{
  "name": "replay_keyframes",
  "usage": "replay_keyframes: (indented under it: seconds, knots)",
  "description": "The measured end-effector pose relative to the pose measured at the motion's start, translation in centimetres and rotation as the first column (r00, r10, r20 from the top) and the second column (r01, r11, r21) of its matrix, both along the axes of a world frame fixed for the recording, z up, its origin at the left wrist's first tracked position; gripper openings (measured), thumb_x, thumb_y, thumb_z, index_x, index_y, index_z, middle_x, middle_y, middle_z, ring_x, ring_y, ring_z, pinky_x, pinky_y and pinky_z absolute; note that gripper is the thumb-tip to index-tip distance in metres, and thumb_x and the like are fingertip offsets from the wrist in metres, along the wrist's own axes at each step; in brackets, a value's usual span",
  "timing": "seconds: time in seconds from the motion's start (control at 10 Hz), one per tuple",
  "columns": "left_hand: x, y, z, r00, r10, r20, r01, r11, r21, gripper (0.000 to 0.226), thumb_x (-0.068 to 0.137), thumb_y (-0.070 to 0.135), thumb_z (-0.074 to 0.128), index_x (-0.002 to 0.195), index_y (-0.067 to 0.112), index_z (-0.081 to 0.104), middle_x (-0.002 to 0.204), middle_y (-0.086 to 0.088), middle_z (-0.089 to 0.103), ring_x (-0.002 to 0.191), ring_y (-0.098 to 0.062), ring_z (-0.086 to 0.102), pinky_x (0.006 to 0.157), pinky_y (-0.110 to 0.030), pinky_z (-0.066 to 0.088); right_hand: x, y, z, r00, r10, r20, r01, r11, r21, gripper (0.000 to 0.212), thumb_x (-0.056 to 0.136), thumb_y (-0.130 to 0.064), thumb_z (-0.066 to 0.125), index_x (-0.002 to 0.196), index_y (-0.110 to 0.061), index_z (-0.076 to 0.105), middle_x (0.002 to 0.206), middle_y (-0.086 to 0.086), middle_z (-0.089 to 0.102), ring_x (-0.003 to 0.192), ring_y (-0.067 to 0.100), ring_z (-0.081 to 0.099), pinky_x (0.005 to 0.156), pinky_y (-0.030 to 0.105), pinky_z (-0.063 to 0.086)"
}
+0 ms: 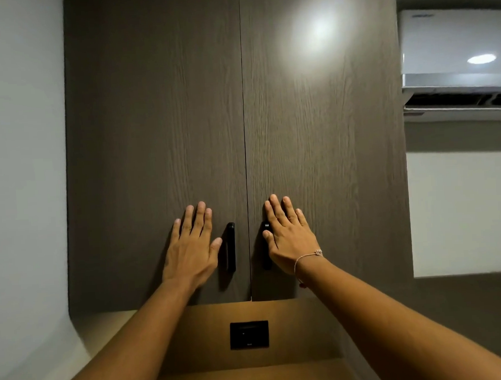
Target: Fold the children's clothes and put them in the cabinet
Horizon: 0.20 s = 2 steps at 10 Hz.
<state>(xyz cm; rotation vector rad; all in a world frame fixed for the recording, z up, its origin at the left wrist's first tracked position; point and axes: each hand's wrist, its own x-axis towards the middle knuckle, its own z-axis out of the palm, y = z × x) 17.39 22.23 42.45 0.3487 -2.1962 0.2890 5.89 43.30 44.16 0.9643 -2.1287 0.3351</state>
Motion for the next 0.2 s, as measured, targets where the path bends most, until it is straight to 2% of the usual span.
replay_keyframes:
  seconds: [0.1, 0.2]
  knots:
    - [1.1, 0.5, 0.1, 1.000, -0.001, 0.000, 0.001, 1.000, -0.018, 0.067, 0.100, 0.047, 0.021, 0.151, 0.017, -0.008, 0.161, -0.007, -0.014, 0.148, -0.024, -0.014, 0.121, -0.045, -0.002, 1.9, 0.7, 1.1, 0.991, 0.053, 0.120, -0.057, 0.998, 0.029, 0.064, 0.102, -0.040, 0.024, 0.150, -0.021, -0.014, 0.158, 0.000, -0.024, 0.144, 0.023, -0.024, 0.121, 0.046, -0.005]
    - [2.2, 1.4, 1.1, 1.000, 0.016, -0.022, -0.018, 0.997, -0.081, 0.066, 0.098, 0.048, 0.022, 0.152, 0.017, 0.002, 0.161, -0.008, -0.007, 0.149, -0.024, -0.007, 0.121, -0.047, 0.002, 5.4, 2.4, 2.0, 0.902, 0.368, 0.226, -0.310, 0.916, -0.253, 0.067, 0.100, -0.042, 0.037, 0.153, -0.023, 0.002, 0.162, -0.001, -0.007, 0.149, 0.017, -0.008, 0.121, 0.050, -0.001]
